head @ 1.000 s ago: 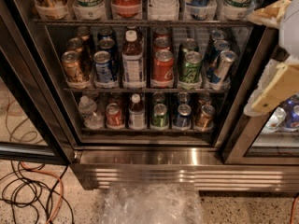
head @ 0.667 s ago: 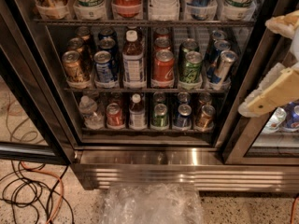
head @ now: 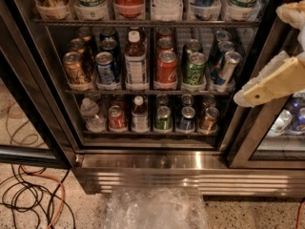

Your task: Pick redbull can from top shelf of fridge

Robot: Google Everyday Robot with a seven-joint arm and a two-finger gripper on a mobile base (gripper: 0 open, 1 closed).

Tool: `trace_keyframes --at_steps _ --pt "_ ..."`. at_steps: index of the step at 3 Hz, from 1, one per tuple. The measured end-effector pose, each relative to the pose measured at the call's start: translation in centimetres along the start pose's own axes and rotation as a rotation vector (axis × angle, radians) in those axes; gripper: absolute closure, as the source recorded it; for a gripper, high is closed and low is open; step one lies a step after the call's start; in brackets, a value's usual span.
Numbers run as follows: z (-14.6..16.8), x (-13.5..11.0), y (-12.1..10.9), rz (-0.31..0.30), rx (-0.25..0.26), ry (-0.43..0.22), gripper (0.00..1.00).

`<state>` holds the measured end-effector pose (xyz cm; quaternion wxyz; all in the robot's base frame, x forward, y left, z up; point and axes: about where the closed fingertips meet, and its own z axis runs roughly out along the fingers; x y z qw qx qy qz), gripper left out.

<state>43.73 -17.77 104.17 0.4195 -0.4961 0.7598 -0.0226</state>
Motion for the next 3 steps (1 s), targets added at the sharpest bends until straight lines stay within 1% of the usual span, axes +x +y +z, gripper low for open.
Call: trace_keyframes --at_steps 1,2,3 --pt "1.4 -1.0 -0.7 0.082 0.046 -0.064 0.00" --pt "1.1 -2.0 -1.8 0.087 0.095 -0.094 0.00" --pt "0.9 -2.2 -1.6 0.124 0.115 -0.098 0.00"
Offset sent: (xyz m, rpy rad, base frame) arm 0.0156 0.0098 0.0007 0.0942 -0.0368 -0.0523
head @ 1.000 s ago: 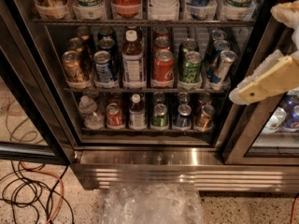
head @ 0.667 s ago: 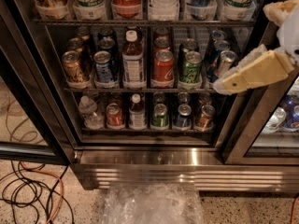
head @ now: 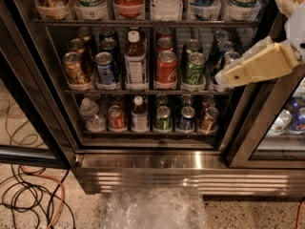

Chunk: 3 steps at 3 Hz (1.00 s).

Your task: Pick redbull can from top shelf of fridge

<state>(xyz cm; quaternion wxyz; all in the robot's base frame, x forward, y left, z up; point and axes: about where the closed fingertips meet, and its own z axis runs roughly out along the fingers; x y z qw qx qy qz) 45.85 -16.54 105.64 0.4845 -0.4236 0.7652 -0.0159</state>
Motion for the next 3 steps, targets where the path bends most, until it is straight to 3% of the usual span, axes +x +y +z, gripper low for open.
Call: trace_keyframes --at_steps 1,2,3 --pt "1.7 0.3 0.9 0.172 0.027 -0.037 0.00" --pt "1.4 -0.9 -0.7 0.249 0.094 -0.087 0.00" --pt "1.4 -1.0 -0.7 0.249 0.095 -0.088 0.00"
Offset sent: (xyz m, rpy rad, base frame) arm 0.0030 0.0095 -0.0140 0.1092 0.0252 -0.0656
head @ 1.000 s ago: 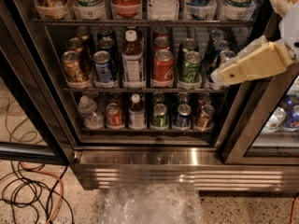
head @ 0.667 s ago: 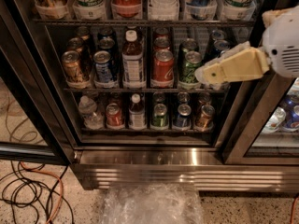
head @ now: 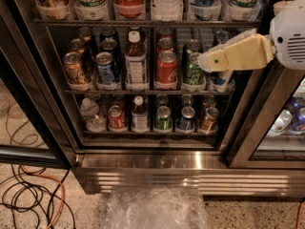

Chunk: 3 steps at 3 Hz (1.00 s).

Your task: Pick redbull can from top shelf of fridge

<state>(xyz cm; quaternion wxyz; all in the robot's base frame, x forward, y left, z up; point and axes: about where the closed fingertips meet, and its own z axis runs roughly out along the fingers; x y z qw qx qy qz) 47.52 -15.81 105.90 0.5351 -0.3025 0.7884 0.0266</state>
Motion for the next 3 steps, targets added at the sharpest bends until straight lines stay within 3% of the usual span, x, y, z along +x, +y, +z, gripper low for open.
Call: trace_keyframes --at_steps 2,3 --pt "4.2 -0.4 2.0 0.195 0.016 -0.079 0.00" --pt "3.8 -1.6 1.6 0.236 0.038 -0.112 0.00"
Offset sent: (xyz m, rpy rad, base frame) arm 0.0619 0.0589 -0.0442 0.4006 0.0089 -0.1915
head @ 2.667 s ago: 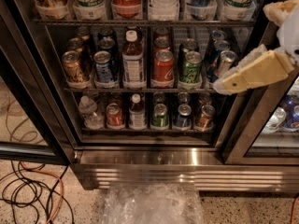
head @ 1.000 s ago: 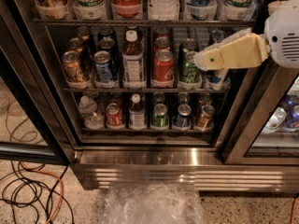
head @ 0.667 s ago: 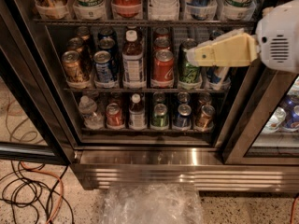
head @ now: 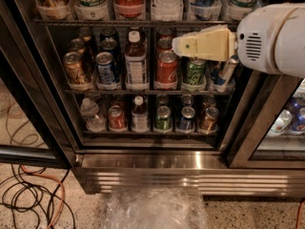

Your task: Pick redbull can from top shelf of fridge

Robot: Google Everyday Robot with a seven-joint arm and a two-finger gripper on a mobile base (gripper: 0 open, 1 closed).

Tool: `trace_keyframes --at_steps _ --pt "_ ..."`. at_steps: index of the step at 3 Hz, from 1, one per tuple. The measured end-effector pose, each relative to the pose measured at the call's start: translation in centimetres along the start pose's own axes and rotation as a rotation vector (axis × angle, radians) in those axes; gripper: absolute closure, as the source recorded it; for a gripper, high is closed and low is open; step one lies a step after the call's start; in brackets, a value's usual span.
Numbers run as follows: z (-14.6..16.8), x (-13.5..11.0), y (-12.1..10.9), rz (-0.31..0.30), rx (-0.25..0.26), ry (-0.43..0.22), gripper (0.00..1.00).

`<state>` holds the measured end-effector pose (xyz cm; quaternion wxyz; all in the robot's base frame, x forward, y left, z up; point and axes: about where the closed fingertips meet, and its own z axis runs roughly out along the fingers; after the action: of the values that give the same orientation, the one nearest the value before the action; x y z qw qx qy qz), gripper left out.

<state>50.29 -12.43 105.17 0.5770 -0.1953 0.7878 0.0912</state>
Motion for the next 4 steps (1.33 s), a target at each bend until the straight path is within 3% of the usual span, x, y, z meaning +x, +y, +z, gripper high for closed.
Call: trace_keyframes --at_steps 1,2,3,4 --pt "0.0 0.0 0.0 0.000 0.000 0.000 0.00" --pt "0.0 0.0 0.0 0.000 0.000 0.000 0.07" --pt "0.4 -0.6 -0.3 -0.005 0.034 -0.056 0.00" --pt "3.3 -1.0 0.8 0.010 0.045 -0.148 0.00"
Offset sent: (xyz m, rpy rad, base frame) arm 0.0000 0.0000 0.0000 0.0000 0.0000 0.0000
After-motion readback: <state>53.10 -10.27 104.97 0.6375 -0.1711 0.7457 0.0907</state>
